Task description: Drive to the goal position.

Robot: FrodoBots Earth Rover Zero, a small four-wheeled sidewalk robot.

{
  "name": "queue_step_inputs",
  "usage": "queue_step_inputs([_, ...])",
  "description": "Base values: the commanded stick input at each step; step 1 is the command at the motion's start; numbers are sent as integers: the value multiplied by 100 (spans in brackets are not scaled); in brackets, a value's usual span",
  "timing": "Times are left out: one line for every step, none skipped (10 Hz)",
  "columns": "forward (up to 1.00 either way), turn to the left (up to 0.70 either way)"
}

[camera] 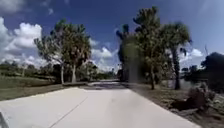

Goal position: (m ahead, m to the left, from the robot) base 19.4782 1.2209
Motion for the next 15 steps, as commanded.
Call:
queue_step_inputs([70, 0])
queue_step_inputs([70, 0])
queue_step_inputs([70, 0])
queue_step_inputs([70, 0])
queue_step_inputs([70, 0])
queue_step_inputs([70, 0])
queue_step_inputs([70, 0])
queue_step_inputs([70, 0])
queue_step_inputs([70, 0])
queue_step_inputs([70, 0])
queue_step_inputs([70, 0])
queue_step_inputs([70, 0])
queue_step_inputs([70, 0])
queue_step_inputs([70, 0])
queue_step_inputs([70, 0])
